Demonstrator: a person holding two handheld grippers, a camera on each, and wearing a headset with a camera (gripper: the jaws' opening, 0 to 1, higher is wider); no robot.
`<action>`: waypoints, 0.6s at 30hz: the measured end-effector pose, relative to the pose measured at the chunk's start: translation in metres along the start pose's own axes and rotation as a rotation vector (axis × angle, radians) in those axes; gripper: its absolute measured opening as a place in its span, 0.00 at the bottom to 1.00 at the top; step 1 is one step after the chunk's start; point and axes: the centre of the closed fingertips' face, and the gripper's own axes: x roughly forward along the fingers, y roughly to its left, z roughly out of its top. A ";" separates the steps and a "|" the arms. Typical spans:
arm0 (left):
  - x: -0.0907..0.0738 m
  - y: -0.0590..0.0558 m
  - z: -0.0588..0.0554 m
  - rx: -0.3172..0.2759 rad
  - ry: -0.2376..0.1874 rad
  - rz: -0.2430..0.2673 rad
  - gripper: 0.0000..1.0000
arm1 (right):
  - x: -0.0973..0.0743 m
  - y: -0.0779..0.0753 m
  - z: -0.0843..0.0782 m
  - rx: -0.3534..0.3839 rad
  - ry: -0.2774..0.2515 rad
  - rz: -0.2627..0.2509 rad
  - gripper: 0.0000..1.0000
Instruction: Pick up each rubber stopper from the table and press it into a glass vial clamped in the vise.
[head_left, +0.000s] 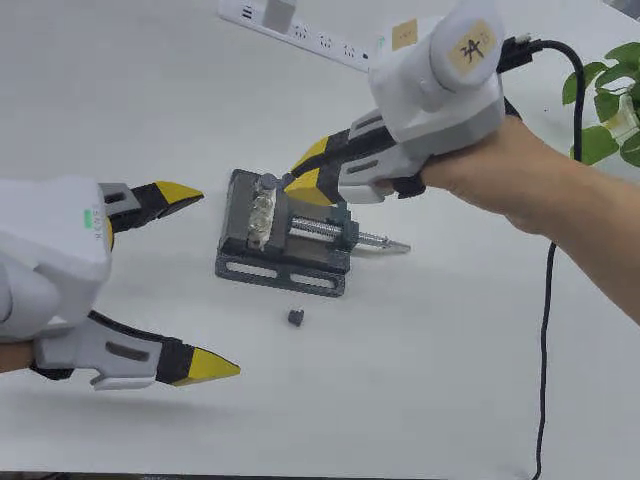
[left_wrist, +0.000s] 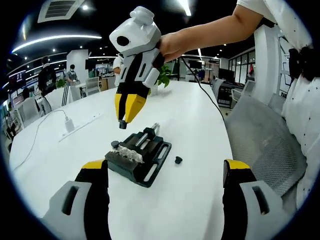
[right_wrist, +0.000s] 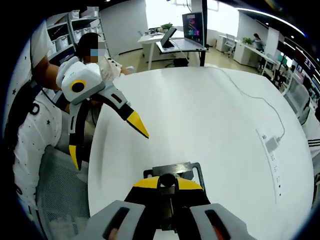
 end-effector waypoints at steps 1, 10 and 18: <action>0.000 0.000 -0.001 -0.017 -0.004 -0.001 0.97 | 0.003 -0.001 -0.001 -0.009 0.018 0.002 0.06; -0.002 0.001 -0.004 -0.048 -0.034 0.004 0.99 | 0.024 -0.007 -0.008 -0.052 0.135 0.020 0.06; -0.002 0.002 -0.005 -0.051 -0.054 0.000 0.99 | 0.037 -0.013 -0.016 -0.067 0.205 0.032 0.05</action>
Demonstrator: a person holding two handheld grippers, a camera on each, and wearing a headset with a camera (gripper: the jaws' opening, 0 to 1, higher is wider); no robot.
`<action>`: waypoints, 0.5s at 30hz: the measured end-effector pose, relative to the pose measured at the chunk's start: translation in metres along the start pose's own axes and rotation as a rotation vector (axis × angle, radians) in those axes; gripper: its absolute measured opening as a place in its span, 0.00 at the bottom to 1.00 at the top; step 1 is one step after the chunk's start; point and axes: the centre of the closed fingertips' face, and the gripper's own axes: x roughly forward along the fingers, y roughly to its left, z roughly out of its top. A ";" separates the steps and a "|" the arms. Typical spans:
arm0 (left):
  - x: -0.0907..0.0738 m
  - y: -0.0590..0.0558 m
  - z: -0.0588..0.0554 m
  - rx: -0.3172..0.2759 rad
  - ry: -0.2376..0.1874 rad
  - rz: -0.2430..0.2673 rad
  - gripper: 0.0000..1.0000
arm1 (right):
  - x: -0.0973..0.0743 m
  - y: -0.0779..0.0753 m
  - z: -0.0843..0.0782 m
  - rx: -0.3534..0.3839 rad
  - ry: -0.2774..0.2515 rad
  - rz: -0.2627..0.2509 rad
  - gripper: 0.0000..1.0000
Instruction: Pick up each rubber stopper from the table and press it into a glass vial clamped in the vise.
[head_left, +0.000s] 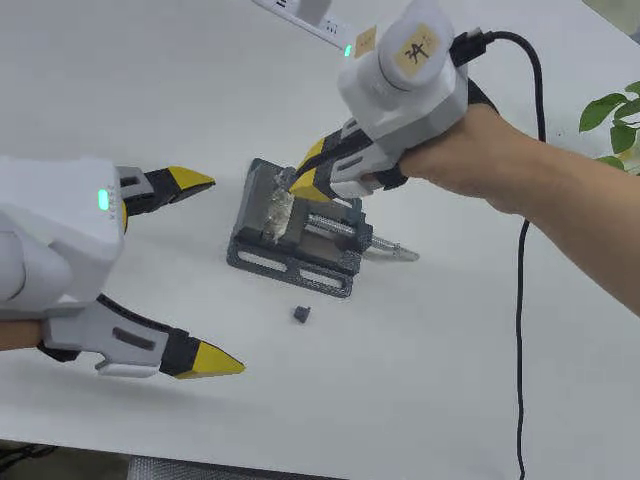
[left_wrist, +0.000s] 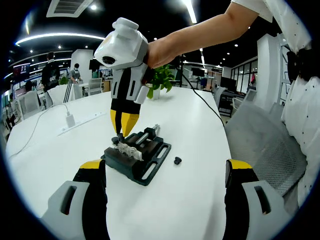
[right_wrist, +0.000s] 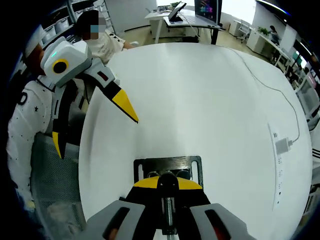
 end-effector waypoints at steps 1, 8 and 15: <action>0.000 0.000 -0.001 -0.003 0.000 0.000 0.99 | 0.000 0.001 -0.002 -0.018 0.020 -0.004 0.05; 0.001 0.002 -0.001 -0.014 -0.010 0.000 0.99 | 0.004 0.000 -0.003 -0.008 0.032 0.012 0.05; 0.002 0.003 -0.002 -0.018 -0.012 -0.004 0.99 | 0.004 0.006 -0.002 -0.014 0.042 0.016 0.05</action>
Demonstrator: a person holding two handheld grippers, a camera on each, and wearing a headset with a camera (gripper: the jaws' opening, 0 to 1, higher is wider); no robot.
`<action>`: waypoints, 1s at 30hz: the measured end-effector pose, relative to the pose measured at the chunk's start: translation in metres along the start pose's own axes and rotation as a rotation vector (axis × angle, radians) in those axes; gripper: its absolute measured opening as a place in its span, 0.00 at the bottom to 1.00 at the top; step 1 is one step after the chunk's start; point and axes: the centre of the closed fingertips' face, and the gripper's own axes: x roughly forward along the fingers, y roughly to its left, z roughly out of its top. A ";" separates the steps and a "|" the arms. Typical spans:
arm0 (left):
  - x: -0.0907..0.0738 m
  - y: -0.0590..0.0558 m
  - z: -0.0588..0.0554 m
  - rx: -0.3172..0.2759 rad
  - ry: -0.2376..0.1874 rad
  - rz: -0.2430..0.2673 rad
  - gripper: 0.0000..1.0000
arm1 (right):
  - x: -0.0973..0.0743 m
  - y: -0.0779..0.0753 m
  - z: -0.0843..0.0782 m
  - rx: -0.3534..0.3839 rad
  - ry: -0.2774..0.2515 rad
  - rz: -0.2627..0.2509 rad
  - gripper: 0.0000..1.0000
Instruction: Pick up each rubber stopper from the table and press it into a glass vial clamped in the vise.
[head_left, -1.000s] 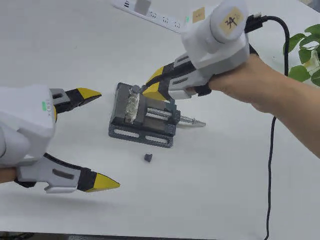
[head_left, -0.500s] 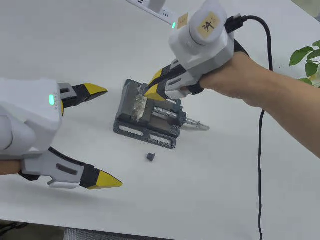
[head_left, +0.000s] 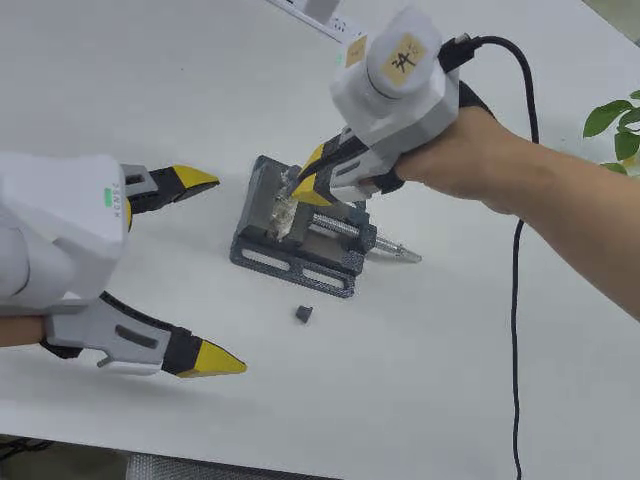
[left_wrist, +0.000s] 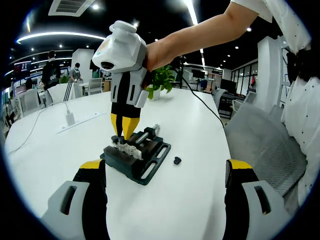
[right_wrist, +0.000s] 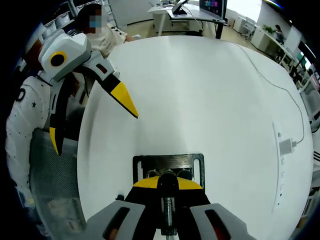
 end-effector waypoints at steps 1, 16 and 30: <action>0.000 0.000 0.000 -0.001 0.000 -0.001 0.99 | 0.000 0.000 0.000 -0.002 0.003 -0.002 0.05; 0.000 0.001 -0.002 -0.006 -0.002 -0.001 0.99 | 0.006 -0.007 -0.002 -0.022 0.026 -0.002 0.05; -0.002 0.002 -0.001 -0.010 -0.007 0.000 0.99 | 0.009 -0.008 -0.004 -0.079 0.061 -0.012 0.05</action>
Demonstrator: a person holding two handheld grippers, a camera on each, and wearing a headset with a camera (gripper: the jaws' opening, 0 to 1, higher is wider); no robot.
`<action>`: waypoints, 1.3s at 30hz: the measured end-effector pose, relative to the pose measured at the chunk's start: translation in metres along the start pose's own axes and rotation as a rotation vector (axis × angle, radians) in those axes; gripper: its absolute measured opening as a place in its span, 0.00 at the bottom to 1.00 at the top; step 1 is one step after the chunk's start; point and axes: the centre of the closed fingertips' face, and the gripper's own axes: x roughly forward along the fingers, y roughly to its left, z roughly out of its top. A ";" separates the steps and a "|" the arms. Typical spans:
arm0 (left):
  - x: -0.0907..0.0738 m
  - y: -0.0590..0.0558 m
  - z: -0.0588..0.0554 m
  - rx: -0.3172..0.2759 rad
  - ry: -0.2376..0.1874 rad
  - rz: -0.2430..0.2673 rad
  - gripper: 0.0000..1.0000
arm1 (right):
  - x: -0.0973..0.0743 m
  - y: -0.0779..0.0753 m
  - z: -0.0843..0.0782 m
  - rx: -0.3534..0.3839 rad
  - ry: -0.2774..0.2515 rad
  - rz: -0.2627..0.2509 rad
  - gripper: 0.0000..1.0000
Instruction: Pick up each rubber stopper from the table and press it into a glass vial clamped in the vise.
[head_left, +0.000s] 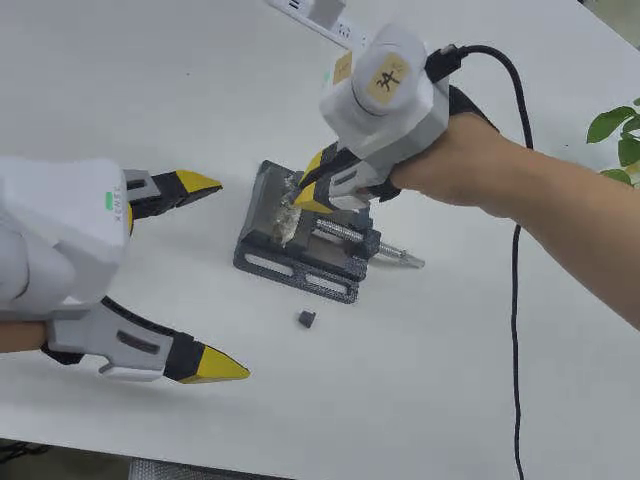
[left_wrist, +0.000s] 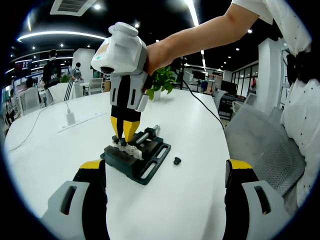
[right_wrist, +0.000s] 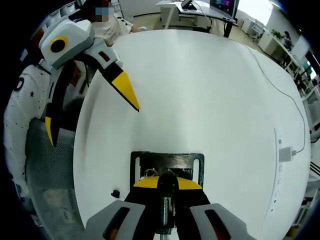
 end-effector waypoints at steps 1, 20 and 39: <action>0.000 0.000 0.000 0.000 0.000 0.000 0.99 | 0.000 0.000 0.000 -0.022 0.005 -0.004 0.05; 0.000 0.001 0.000 -0.011 -0.003 0.003 0.97 | -0.001 0.006 0.004 0.018 0.024 -0.010 0.03; -0.002 0.002 0.002 -0.014 -0.007 0.005 0.96 | -0.004 0.010 0.004 0.054 0.029 -0.041 0.06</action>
